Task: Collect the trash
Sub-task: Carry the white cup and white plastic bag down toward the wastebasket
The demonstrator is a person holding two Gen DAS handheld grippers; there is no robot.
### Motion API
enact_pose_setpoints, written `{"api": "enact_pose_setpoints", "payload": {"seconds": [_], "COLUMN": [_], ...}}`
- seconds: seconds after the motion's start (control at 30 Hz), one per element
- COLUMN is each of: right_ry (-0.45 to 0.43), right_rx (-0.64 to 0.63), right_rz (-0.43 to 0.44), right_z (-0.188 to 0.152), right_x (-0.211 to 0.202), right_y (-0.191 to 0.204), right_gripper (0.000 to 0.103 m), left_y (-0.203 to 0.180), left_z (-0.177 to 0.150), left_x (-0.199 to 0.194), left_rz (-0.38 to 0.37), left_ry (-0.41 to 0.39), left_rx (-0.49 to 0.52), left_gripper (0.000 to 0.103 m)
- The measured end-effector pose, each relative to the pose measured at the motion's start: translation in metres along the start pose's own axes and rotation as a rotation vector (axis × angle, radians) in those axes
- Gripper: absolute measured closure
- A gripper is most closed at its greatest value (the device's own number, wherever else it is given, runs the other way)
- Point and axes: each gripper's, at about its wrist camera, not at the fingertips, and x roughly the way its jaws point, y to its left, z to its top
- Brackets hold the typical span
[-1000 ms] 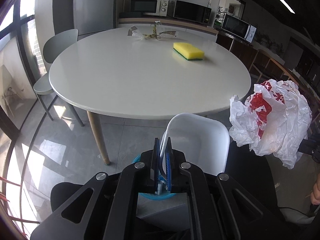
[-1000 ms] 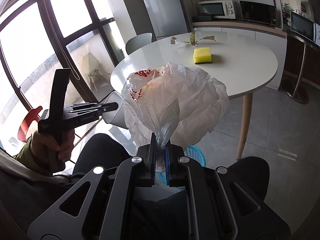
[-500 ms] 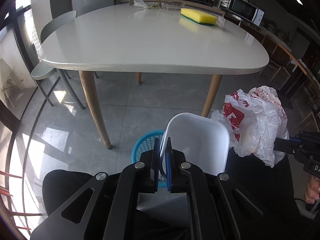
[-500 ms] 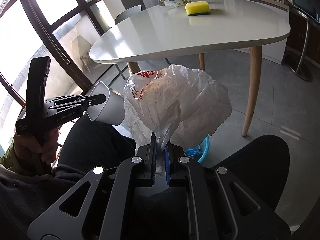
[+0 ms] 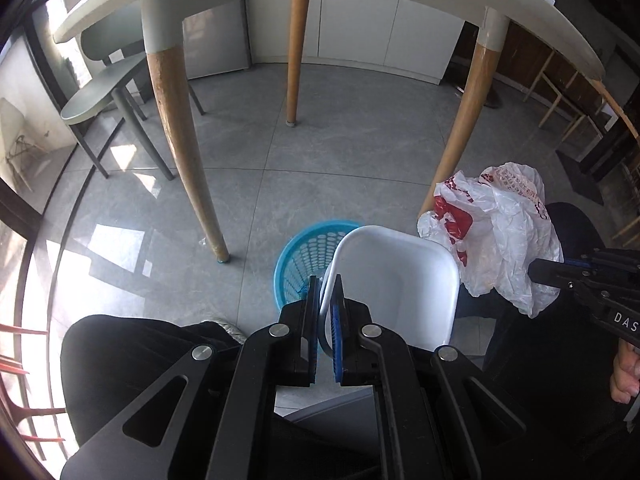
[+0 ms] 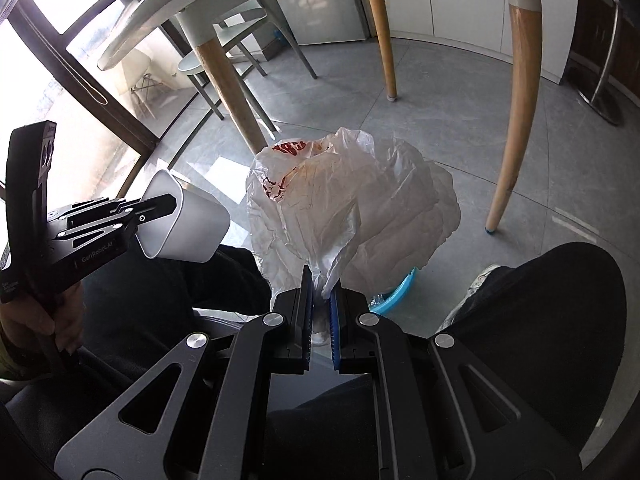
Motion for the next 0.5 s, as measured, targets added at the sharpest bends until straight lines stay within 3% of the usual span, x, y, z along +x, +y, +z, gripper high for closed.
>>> {"api": "enact_pose_setpoints", "payload": {"seconds": [0.2, 0.5], "right_ry": [0.055, 0.13], "right_rx": [0.041, 0.029], "right_rz": [-0.013, -0.03], "right_z": [0.01, 0.017], "right_x": [0.026, 0.065], "right_y": [-0.012, -0.005], "right_gripper": [0.096, 0.096], "left_y": [0.007, 0.007], "left_z": [0.001, 0.005], "left_x": [0.027, 0.061], "left_rz": [-0.029, -0.012], "left_ry": [0.057, 0.107], "left_rx": [-0.04, -0.037], "left_gripper": [0.098, 0.098]}}
